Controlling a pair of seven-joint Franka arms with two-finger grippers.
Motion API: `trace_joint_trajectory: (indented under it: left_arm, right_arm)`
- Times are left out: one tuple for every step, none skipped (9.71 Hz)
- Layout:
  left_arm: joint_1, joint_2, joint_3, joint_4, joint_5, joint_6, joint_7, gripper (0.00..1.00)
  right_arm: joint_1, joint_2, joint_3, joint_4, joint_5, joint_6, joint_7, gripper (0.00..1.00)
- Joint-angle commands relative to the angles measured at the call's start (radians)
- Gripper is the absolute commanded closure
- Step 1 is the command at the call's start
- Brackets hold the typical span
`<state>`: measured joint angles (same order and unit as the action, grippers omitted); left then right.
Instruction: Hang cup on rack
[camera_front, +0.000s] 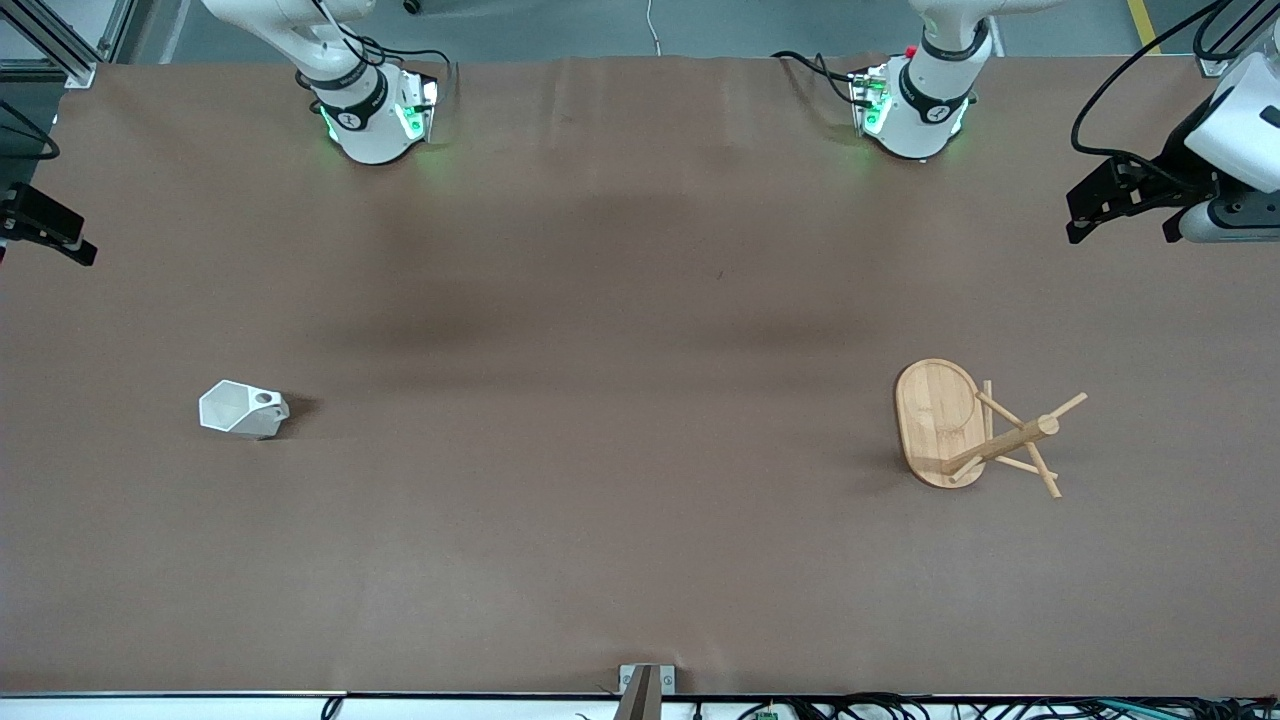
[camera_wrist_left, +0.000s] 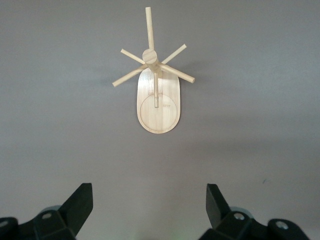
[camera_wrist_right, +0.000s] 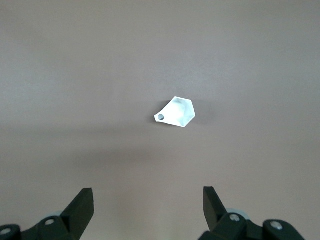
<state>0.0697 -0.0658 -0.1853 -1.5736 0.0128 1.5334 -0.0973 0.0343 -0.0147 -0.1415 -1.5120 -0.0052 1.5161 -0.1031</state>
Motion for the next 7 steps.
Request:
trace_joint_trajectory:
  left_arm:
    - [0.004,0.026,-0.003,0.003,0.001,-0.016,0.001,0.0]
    - [0.002,0.029,-0.003,0.004,0.001,-0.016,0.001,0.0]
    - [0.004,0.031,-0.003,0.004,0.001,-0.016,0.001,0.0]
    - [0.004,0.031,-0.003,0.004,0.001,-0.016,0.001,0.0]
    - [0.004,0.031,-0.003,0.004,0.001,-0.016,0.001,0.0]
    - [0.004,0.031,-0.003,0.004,0.001,-0.016,0.002,0.0]
    - [0.004,0.031,-0.003,0.004,0.001,-0.016,0.002,0.0]
  right_arm:
    - [-0.019,-0.004,0.006,-0.016,0.02,0.027,-0.015,0.03]
    - [-0.019,0.004,0.006,-0.023,0.019,0.044,-0.017,0.03]
    - [-0.027,0.021,0.005,-0.043,0.019,0.074,-0.021,0.04]
    - [-0.039,0.036,0.005,-0.084,0.019,0.129,-0.024,0.04]
    - [-0.05,0.05,0.005,-0.136,0.019,0.2,-0.033,0.04]
    - [-0.065,0.071,0.005,-0.202,0.019,0.296,-0.067,0.05]
    - [-0.085,0.097,0.005,-0.261,0.019,0.387,-0.093,0.05]
